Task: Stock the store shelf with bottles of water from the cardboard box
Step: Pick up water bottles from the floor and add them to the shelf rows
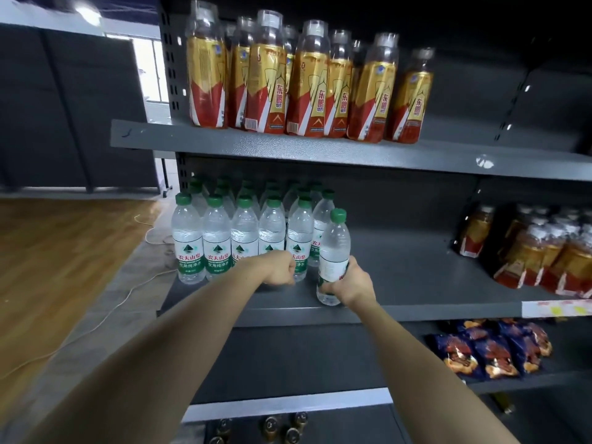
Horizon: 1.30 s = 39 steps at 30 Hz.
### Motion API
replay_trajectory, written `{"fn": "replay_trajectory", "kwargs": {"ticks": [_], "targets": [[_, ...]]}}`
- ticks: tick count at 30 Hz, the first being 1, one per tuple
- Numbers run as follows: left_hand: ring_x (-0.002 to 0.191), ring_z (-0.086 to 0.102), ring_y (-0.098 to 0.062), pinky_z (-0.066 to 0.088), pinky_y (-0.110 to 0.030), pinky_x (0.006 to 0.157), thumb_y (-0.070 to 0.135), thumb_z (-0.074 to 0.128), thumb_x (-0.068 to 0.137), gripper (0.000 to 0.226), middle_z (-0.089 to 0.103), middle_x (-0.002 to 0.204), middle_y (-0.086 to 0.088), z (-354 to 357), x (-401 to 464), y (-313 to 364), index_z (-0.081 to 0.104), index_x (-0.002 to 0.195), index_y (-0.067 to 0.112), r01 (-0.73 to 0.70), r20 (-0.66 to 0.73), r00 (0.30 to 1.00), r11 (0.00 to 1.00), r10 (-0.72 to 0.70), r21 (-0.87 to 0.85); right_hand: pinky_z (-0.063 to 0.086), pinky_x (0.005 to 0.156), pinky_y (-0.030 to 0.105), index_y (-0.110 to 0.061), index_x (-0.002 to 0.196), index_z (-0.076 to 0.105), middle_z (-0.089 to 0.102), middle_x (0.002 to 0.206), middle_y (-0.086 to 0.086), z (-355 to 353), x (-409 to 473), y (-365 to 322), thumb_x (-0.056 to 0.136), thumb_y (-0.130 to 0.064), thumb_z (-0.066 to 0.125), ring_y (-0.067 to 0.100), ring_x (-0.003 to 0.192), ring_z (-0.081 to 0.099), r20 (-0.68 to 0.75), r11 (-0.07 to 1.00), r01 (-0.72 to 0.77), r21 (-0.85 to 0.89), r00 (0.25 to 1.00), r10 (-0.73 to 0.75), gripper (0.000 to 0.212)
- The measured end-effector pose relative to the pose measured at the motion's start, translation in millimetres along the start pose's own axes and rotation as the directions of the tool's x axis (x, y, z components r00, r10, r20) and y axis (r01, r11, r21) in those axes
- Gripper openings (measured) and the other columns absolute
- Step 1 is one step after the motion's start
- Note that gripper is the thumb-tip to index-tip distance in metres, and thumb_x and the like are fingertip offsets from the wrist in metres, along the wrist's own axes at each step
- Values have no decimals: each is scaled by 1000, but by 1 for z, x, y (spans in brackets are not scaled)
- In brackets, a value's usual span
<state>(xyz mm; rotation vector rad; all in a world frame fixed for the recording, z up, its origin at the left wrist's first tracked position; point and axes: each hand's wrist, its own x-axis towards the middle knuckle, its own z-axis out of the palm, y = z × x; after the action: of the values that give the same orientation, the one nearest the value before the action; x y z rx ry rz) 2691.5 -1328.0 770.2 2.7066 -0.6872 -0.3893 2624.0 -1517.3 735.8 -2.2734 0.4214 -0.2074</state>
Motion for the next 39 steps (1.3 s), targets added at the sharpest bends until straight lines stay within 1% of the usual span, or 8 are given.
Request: {"fn": "replay_trajectory", "kwargs": {"ticks": [7, 10, 15, 19, 21, 24, 29, 39], "targets": [[89, 61, -13, 51, -33, 82, 6, 56, 90, 10, 67, 102, 0, -1, 17, 3, 65, 90, 10, 50, -3, 999, 998, -50, -33, 51, 77, 35, -21, 112, 43, 62, 97, 2, 17, 28, 2, 66, -26, 79, 27, 88, 58, 29, 1000, -23, -4, 999, 23, 59], [96, 64, -19, 54, -39, 87, 8, 56, 90, 8, 69, 105, -5, -1, 20, 4, 64, 92, 9, 78, 0, 997, 997, -78, -30, 47, 79, 33, -21, 120, 42, 60, 98, 0, 19, 37, 9, 67, -25, 82, 24, 89, 55, 61, 999, -3, 41, 998, 0, 66], [106, 64, -26, 53, -43, 90, 4, 56, 89, 10, 68, 106, -12, 4, 23, 2, 60, 85, 12, 142, -7, 990, 988, -142, -57, 49, 84, 38, -20, 106, 36, 58, 109, 0, 19, 41, 13, 60, -31, 89, 25, 100, 60, 124, 999, 17, 50, 992, -23, 70], [83, 64, -25, 54, -40, 78, 5, 58, 87, 6, 69, 100, -16, 0, 23, 4, 62, 84, 9, 161, -22, 986, 984, -163, -77, 52, 91, 39, -23, 115, 42, 63, 109, -2, 4, 58, 11, 45, -19, 88, 24, 106, 62, 304, 989, 43, 145, 949, -86, 84], [75, 60, -23, 56, -42, 74, 6, 59, 86, 6, 70, 96, -16, 0, 24, 5, 62, 82, 10, 175, -26, 984, 982, -177, -74, 52, 96, 43, -27, 118, 45, 66, 110, 0, 0, 65, 18, 49, -5, 83, 26, 112, 62, 339, 975, 63, 212, 931, -134, 82], [72, 58, -22, 56, -41, 72, 8, 60, 86, 8, 70, 92, -16, 2, 25, 10, 61, 79, 12, 194, -26, 980, 980, -195, -45, 53, 92, 35, -31, 116, 48, 66, 105, -5, -5, 61, 21, 58, 1, 81, 21, 105, 63, 294, 975, 91, 204, 944, -150, 74], [74, 57, -22, 52, -36, 73, 13, 57, 85, 10, 68, 90, -12, 5, 27, 24, 59, 76, 16, 194, -34, 981, 980, -193, 42, 52, 82, 39, -27, 106, 44, 62, 103, -6, 1, 53, 26, 60, -27, 85, 21, 93, 61, 137, 986, 133, 95, 980, -146, 62], [79, 54, -20, 42, -32, 73, 10, 51, 89, 14, 56, 82, -3, 23, 30, 45, 54, 77, 16, 260, -77, 965, 953, -250, 158, 49, 89, 43, -19, 112, 39, 52, 125, 5, 17, 65, 22, 65, -33, 89, 29, 115, 55, 55, 990, 142, 10, 988, -142, 70]]}}
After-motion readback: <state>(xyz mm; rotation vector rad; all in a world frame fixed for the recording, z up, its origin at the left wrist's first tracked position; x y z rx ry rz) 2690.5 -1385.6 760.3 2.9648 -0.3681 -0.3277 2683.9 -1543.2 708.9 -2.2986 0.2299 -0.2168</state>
